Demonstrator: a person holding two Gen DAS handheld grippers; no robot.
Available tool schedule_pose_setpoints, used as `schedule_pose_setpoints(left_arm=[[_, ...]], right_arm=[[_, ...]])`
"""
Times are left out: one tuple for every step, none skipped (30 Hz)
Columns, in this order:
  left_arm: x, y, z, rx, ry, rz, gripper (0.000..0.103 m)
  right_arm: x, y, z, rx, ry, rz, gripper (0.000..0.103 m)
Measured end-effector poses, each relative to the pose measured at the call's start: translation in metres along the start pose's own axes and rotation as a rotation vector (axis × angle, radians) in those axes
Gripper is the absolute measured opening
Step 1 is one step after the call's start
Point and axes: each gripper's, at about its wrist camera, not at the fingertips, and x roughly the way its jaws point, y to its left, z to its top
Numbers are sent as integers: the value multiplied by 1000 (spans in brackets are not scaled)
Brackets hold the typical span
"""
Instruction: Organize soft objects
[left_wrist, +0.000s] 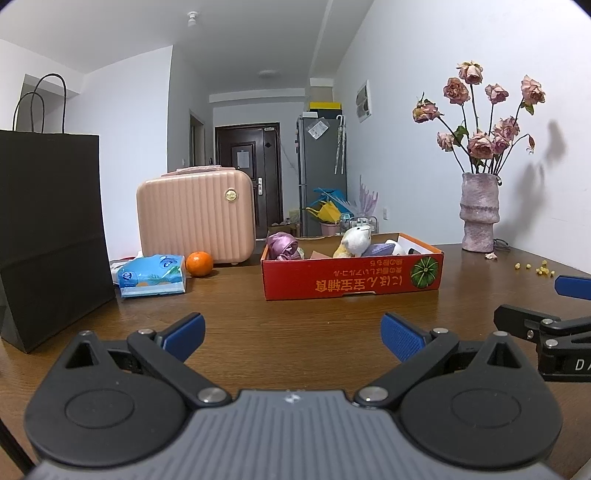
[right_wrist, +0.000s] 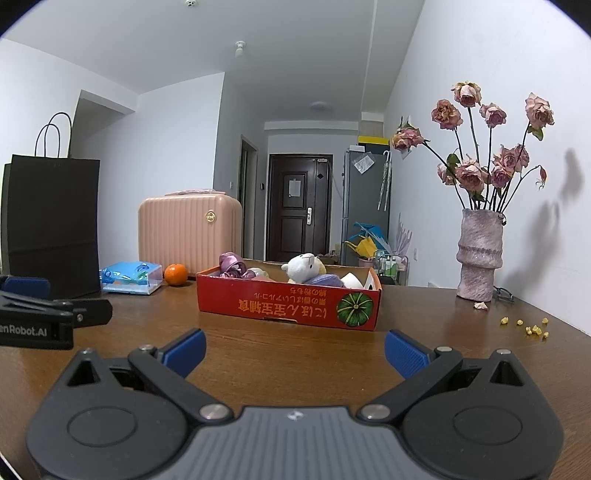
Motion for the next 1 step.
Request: schedule_pose_setpoints(left_arm=[[0, 0, 0, 0, 0, -1, 103]], right_arm=[[0, 0, 0, 0, 1, 1, 103]])
